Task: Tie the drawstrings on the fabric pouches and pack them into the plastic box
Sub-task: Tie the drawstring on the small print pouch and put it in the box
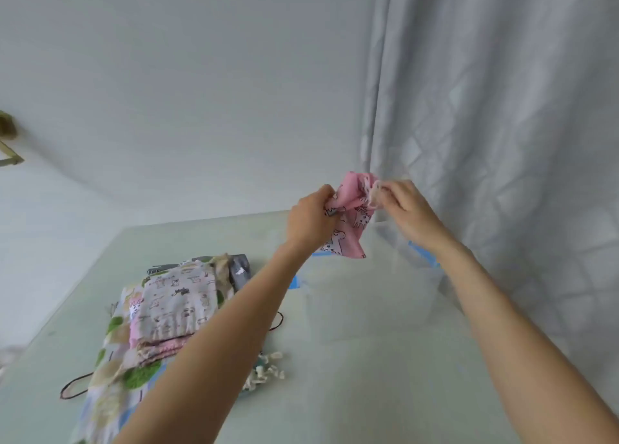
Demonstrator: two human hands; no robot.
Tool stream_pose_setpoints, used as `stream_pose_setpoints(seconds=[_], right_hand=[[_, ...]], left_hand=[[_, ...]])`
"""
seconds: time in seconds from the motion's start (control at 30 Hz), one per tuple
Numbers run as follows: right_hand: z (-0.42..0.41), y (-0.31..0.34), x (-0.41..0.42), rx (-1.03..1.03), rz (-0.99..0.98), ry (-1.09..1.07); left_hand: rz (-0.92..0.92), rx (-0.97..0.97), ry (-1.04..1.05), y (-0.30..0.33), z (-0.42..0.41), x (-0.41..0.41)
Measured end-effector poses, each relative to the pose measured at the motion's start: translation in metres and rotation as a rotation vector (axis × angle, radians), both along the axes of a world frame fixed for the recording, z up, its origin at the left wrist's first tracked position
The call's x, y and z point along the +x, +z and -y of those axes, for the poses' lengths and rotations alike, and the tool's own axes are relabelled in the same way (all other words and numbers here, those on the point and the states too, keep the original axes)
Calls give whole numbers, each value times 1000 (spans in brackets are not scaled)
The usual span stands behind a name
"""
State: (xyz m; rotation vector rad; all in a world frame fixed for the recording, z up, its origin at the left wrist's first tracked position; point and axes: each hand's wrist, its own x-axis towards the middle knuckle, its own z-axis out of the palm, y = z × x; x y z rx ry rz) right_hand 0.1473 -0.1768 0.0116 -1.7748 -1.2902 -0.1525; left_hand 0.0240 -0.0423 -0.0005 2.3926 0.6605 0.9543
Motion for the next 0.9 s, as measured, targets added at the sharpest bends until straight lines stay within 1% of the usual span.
stream_pose_setpoints(seconds=[0.07, 0.13, 0.2, 0.23, 0.27, 0.3, 0.33, 0.4, 0.43, 0.5, 0.57, 0.63, 0.7, 0.8, 0.9], right_hand=[[1, -19, 8, -188, 136, -133], [1, -35, 8, -279, 189, -176], [2, -43, 6, -352, 144, -182], [2, -44, 5, -397, 100, -171], [2, -46, 4, -456, 62, -157], [2, -47, 2, -515, 41, -143], [2, -47, -1, -549, 41, -141], [0, -45, -10, -561, 103, -200], [-3, -44, -17, -547, 158, -234], [-10, -42, -33, -438, 279, -277], [-24, -45, -63, -254, 317, -196], [-35, -48, -94, -107, 260, -71], [-56, -57, -126, -79, 228, 71], [-97, -83, -160, -211, 187, 213], [-136, -115, -180, -374, 97, 253]], left_hand=[[-141, -28, 6, -16, 3, 14], [-295, -44, 18, -30, 2, 19], [-444, 3, 4, -41, 2, 19], [-474, 41, 2, -42, 2, 17], [-457, 71, 4, -43, 1, 12], [-395, 91, 4, -41, 0, 5], [-307, 108, -6, -39, -3, -3], [-115, 169, -58, -37, -7, -23], [-26, 205, -81, -39, -9, -37], [100, 267, -114, -45, -12, -66], [142, 274, -83, -58, -24, -103], [120, 225, -47, -71, -41, -135], [27, 116, 16, -88, -67, -168], [-173, -7, 123, -116, -101, -212], [-247, -123, 219, -139, -119, -244]])
